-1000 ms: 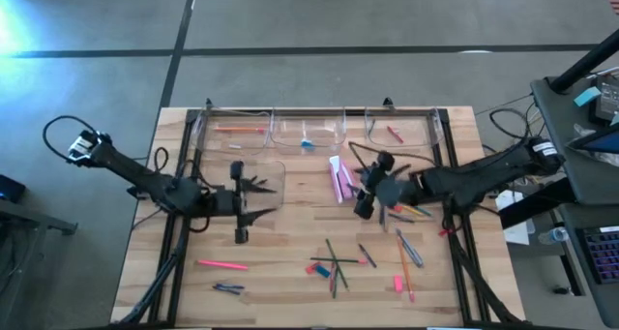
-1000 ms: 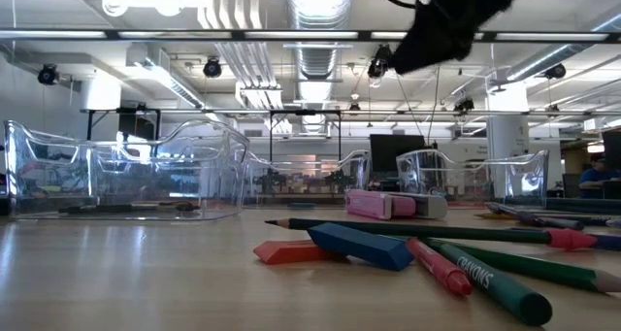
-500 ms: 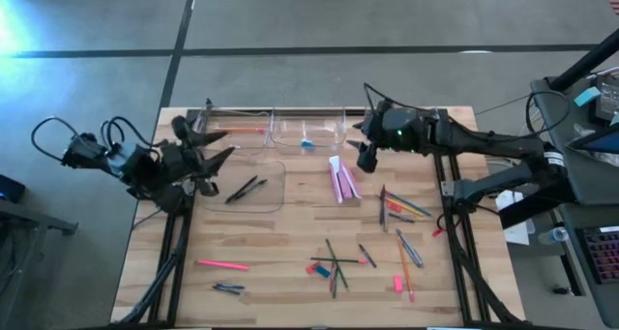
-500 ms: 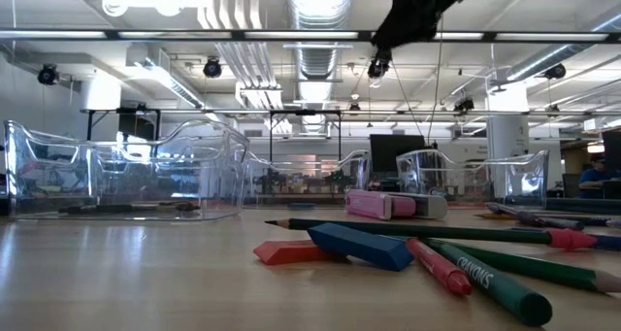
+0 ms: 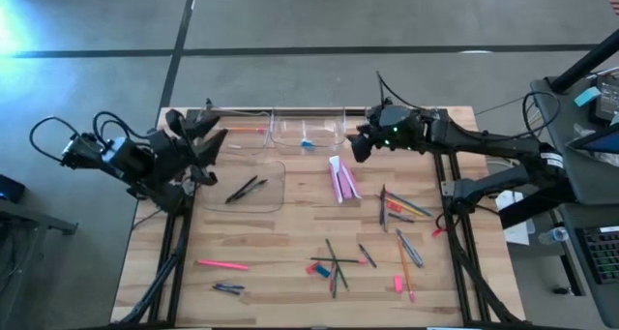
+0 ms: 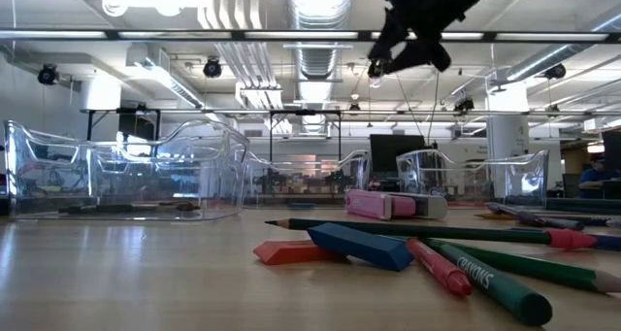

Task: Sort crayons/erasers/pens/pencils in bins
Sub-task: Put the green pencil into the top left transparent bin

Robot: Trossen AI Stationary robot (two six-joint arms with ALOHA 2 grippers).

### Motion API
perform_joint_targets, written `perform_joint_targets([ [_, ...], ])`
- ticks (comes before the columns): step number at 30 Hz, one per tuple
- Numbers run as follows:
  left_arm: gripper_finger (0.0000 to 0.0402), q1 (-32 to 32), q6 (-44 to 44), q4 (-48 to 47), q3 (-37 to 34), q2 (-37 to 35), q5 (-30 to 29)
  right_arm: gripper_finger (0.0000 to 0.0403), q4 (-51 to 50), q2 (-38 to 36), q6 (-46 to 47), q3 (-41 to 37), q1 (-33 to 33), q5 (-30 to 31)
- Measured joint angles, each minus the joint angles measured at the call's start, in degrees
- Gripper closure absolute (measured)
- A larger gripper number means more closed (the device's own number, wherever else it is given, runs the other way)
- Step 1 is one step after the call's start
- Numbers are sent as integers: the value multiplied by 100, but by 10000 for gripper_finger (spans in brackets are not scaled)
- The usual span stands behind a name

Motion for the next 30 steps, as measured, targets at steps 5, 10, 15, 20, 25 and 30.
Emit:
perform_joint_targets([
  [5,240,0,357,-742,-96,-136,-8,188,808,30,-610,276,1,-761],
  [10,240,2,187,-531,-104,-143,-1008,188,319,24,-711,916,0,-1501],
  [15,240,4,-313,-126,-104,-129,-1745,188,-430,24,-534,1390,1,-1649],
  [20,240,188,-282,-133,-144,92,-1785,188,-530,55,-1140,1357,0,-1644],
  [25,240,291,-18,-57,127,367,-935,188,-573,284,-1775,1347,0,-1573],
  [30,240,288,249,394,906,557,179,188,-198,745,-1676,1346,0,-650],
])
